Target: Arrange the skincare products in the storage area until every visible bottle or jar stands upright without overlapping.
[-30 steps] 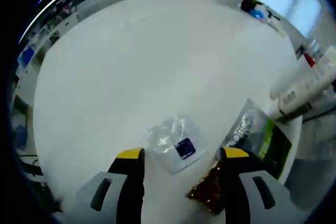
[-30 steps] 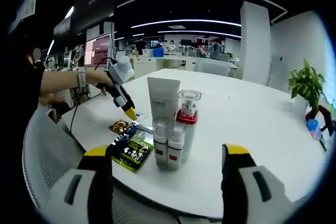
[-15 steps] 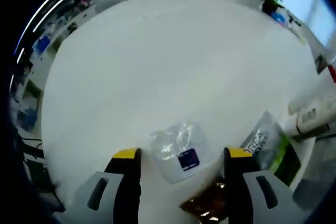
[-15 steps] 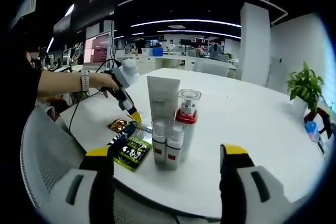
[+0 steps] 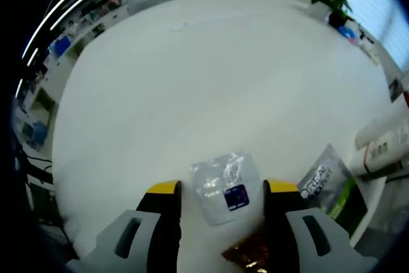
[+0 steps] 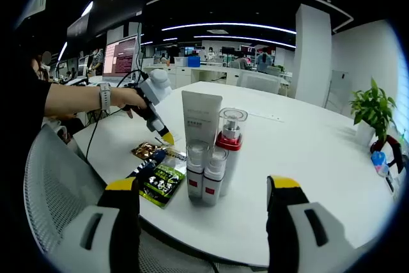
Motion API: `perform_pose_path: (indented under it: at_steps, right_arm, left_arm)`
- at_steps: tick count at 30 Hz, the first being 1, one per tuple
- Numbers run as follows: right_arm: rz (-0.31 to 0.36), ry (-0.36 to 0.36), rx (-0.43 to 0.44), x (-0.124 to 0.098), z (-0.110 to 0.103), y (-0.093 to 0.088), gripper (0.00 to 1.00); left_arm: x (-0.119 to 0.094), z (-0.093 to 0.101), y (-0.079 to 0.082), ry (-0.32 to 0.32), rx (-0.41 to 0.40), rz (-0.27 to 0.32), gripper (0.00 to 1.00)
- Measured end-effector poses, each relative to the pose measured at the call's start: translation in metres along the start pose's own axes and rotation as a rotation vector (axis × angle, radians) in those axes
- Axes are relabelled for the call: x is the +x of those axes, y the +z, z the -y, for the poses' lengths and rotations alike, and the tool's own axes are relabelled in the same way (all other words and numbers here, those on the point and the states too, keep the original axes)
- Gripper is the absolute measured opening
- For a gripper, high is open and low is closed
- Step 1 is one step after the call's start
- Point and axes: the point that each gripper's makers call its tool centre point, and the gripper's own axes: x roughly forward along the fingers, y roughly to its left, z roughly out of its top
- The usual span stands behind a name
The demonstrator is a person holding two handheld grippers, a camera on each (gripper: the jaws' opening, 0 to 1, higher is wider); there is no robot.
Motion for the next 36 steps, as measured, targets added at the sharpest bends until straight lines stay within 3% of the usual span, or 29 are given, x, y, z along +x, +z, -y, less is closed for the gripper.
perform_pose_path:
  at_steps: [5,7,17,20,36]
  right_arm:
    - [-0.003,0.002,-0.003,0.0,0.0,0.0,0.83]
    - [0.0,0.002,-0.002,0.0,0.0,0.0,0.83]
    - [0.018,-0.001,-0.003,-0.001,0.001,0.002,0.84]
    - [0.009,0.006,0.007,-0.001,0.0,0.001,0.85]
    - [0.019,0.023,0.008,-0.001,-0.002,0.003,0.97]
  left_arm:
    - [-0.003,-0.006,-0.001,-0.016,0.018,0.011,0.37]
    - [-0.003,-0.004,-0.002,-0.048,0.076,0.018,0.37]
    - [-0.006,-0.008,-0.008,-0.089,0.123,0.011,0.37]
    - [-0.012,-0.008,-0.005,-0.117,0.128,0.04,0.37]
    - [-0.039,-0.011,-0.008,-0.117,0.222,0.08,0.36]
